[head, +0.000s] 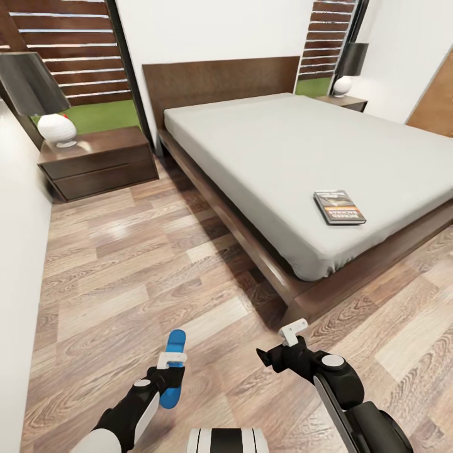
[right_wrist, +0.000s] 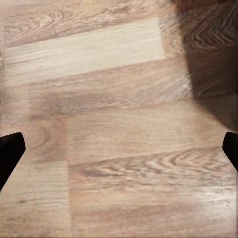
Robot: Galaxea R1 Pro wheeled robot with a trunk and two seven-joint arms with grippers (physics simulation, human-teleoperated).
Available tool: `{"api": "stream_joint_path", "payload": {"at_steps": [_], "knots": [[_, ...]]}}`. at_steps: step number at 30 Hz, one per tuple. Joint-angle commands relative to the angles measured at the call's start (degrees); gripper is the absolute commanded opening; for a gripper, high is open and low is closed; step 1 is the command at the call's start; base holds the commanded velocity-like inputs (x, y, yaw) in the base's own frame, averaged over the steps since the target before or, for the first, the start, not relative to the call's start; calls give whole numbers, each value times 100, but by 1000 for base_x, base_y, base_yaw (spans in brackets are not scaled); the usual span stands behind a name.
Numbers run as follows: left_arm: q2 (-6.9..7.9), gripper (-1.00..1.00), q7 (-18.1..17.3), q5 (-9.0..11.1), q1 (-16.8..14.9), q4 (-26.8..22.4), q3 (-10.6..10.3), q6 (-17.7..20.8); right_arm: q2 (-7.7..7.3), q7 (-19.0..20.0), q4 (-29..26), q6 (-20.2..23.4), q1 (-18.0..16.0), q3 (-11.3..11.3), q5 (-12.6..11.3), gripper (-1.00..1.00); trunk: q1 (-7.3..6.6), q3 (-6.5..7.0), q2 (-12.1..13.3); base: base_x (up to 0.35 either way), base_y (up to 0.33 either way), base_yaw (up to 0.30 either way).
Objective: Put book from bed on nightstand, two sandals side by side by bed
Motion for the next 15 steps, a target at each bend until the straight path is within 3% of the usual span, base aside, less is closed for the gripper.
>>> {"api": "stream_joint_path", "payload": {"at_steps": [1, 15], "knots": [[2, -100, -6, -6, 1, -11, -4, 35, -1, 15, -4, 26, -3, 7, 9, 100, -3, 19, 0, 0, 0, 0], [4, -100, -5, -11, 1, -1, -2, 10, 20, 13, 14, 50, -3, 9, 9, 100, -39, 329, 19, 0, 0, 0]]}}
